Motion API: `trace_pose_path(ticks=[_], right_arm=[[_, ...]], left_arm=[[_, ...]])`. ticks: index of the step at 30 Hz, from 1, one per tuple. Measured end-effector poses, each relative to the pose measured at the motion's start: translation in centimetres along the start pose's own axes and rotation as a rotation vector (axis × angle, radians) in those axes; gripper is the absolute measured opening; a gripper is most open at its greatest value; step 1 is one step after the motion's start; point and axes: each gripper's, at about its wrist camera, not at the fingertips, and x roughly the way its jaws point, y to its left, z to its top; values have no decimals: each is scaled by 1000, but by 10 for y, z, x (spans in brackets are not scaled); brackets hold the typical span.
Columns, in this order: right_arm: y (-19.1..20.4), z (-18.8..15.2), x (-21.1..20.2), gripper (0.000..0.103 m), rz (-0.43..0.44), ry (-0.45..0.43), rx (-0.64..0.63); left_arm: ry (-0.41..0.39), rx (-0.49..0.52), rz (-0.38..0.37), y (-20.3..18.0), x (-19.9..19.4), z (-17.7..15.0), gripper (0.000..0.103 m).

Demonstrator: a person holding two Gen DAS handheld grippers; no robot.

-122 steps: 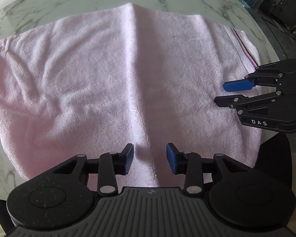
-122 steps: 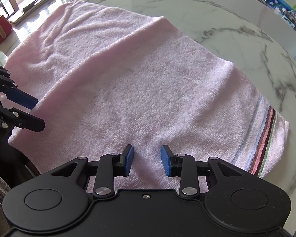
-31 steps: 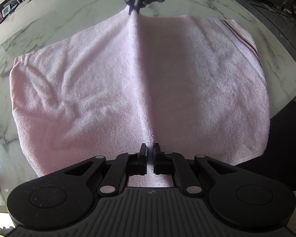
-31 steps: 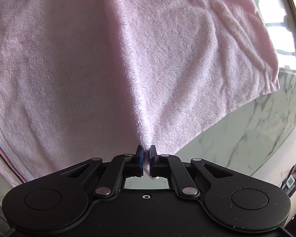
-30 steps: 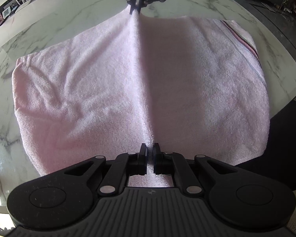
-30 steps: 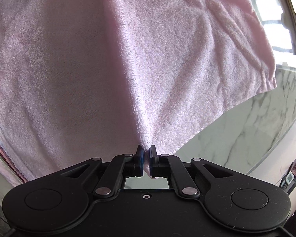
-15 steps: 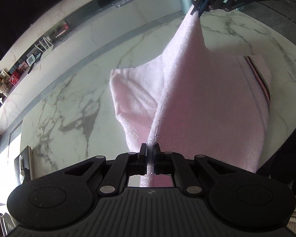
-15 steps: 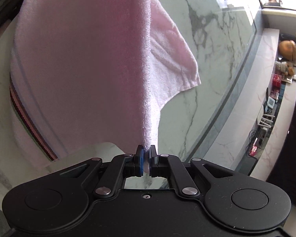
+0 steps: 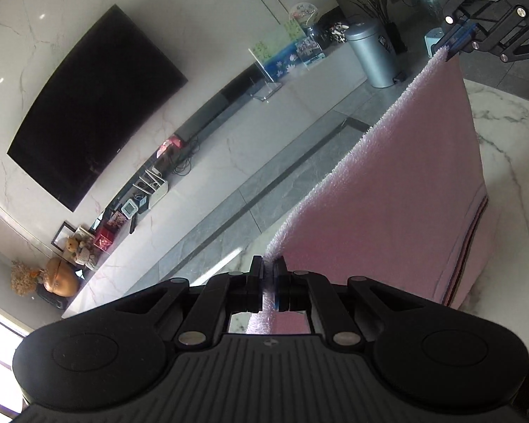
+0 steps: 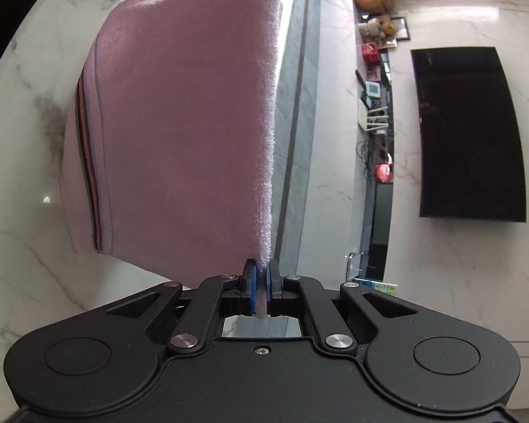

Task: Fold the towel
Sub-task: 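Lift the towel with the right gripper toward the left gripper, folding it over, then hold the towel up with both grippers and lower it onto the table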

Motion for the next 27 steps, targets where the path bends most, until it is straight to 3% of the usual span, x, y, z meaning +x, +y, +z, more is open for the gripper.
trace_pose_path(ticks=[6, 19, 27], right_arm=[[-23, -10, -9, 3, -26, 20, 120], [-41, -21, 34, 3, -107, 94, 282], [-42, -31, 30, 3, -188, 114, 327]], left_arm=[[-32, 60, 25, 5, 17, 26, 4], [-59, 79, 136, 8, 104, 70, 5], [-127, 51, 121, 16, 108, 73, 7]])
